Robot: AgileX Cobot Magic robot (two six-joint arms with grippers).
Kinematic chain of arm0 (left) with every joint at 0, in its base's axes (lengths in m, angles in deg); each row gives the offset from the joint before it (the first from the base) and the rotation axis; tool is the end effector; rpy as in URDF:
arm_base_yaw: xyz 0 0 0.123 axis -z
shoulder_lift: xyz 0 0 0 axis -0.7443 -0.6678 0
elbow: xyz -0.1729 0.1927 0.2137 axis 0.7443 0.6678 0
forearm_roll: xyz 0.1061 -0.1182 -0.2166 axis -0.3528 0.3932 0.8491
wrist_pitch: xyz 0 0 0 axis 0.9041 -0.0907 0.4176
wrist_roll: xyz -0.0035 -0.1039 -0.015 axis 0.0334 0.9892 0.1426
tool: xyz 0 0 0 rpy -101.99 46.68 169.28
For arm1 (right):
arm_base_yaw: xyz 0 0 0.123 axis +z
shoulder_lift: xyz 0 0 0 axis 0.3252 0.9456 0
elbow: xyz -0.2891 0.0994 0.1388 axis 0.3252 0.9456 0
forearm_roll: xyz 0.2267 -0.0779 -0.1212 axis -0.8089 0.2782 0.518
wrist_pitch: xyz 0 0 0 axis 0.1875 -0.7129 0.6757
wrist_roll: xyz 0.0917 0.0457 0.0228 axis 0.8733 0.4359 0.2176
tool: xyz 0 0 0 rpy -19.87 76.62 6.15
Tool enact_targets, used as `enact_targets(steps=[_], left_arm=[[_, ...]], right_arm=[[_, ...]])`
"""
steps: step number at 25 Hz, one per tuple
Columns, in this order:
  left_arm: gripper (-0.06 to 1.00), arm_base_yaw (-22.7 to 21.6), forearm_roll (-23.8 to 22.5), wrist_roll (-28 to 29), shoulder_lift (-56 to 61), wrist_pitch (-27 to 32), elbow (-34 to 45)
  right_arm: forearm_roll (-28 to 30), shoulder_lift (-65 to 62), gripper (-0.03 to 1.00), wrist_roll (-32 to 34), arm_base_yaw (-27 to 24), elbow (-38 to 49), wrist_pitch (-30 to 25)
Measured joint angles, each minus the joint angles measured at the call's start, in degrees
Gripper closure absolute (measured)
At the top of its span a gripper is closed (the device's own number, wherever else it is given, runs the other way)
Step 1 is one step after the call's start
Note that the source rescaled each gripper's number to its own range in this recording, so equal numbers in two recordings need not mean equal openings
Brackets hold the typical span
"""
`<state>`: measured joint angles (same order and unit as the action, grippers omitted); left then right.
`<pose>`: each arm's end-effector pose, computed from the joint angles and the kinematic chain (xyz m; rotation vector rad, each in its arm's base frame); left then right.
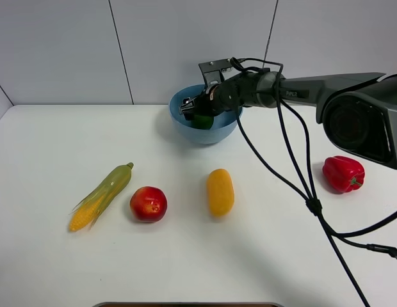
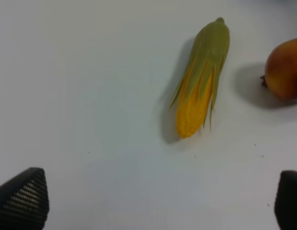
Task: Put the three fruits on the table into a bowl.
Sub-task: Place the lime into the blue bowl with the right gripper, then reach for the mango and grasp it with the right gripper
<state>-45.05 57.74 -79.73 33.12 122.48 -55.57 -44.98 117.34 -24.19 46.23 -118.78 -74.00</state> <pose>-0.0248 -0.0076 0.2594 0.2825 2.1026 -0.0233 0.5209 0.2652 0.1456 -0.3748 2.2872 0.2840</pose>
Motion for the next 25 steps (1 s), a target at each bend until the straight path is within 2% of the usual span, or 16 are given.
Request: enact_targets(steps=[2, 4, 12, 23, 25], left_arm=[[-0.06, 0.00, 0.00, 0.00, 0.00, 0.00, 0.00], [-0.06, 0.00, 0.00, 0.00, 0.00, 0.00, 0.00], [-0.06, 0.00, 0.00, 0.00, 0.00, 0.00, 0.00], [-0.06, 0.00, 0.00, 0.00, 0.00, 0.00, 0.00], [-0.06, 0.00, 0.00, 0.00, 0.00, 0.00, 0.00]], right_arm=[[0.00, -0.89, 0.04, 0.00, 0.12, 0.00, -0.70], [0.00, -2.61, -0.01, 0.00, 0.40, 0.00, -1.62], [1.22, -14.83, -0.03, 0.00, 2.47, 0.00, -6.35], [1.53, -32.87, -0.03, -2.02, 3.49, 0.00, -23.15], [1.59, -35.98, -0.03, -2.07, 4.11, 0.00, -27.57]])
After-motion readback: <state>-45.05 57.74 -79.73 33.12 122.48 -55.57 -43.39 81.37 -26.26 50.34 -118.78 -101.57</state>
